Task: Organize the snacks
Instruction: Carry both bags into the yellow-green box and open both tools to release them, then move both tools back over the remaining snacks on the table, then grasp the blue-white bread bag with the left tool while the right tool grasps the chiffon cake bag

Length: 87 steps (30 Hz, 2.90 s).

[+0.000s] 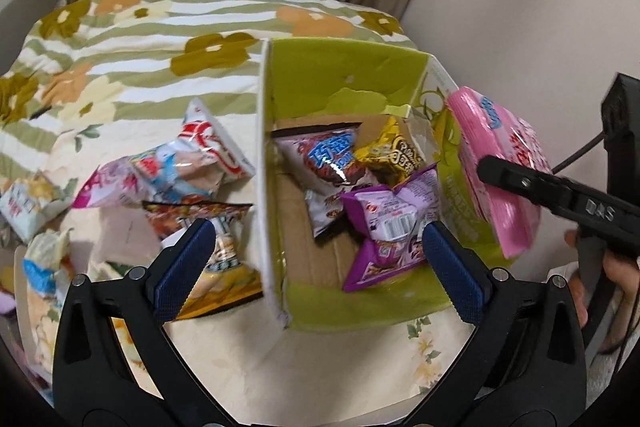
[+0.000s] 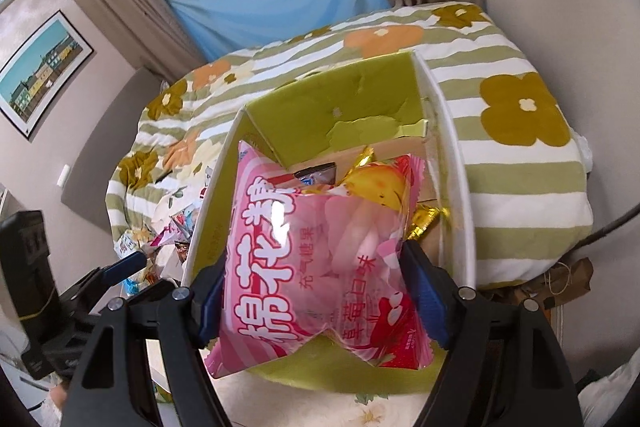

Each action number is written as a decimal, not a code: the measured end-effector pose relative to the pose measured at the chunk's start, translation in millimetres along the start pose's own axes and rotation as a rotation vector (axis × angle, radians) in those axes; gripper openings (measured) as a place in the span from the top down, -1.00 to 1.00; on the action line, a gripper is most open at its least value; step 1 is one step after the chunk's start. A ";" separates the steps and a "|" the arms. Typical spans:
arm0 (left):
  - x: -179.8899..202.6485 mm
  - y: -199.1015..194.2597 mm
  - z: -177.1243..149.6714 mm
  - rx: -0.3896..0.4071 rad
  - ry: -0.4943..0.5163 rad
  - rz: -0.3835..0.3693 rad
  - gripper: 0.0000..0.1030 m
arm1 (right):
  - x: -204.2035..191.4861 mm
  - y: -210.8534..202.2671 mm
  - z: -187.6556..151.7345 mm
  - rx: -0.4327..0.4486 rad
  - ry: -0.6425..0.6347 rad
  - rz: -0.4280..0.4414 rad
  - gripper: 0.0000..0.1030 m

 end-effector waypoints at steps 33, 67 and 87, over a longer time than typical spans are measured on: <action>-15.2 -59.1 -13.9 0.055 -0.053 0.042 -0.99 | -4.1 -27.7 -6.7 0.074 -0.081 -0.073 -0.97; -282.2 -141.2 -36.9 0.019 -0.182 0.135 -0.99 | -210.9 -2.7 -93.7 0.063 -0.122 -0.014 -0.98; -334.4 -42.2 -72.4 -0.222 -0.062 -0.024 -0.99 | -263.8 117.7 -190.4 -0.165 0.087 -0.112 -0.97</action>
Point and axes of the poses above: each gripper's, at about its wrist camera, not at the fingertips, and y roughly the way its jaws point, x to its right, z to its top, the point moved 6 cm from there along y, roughly the way its jaws point, and after that the axes turned 13 degrees about x, right-handed, at the moved point
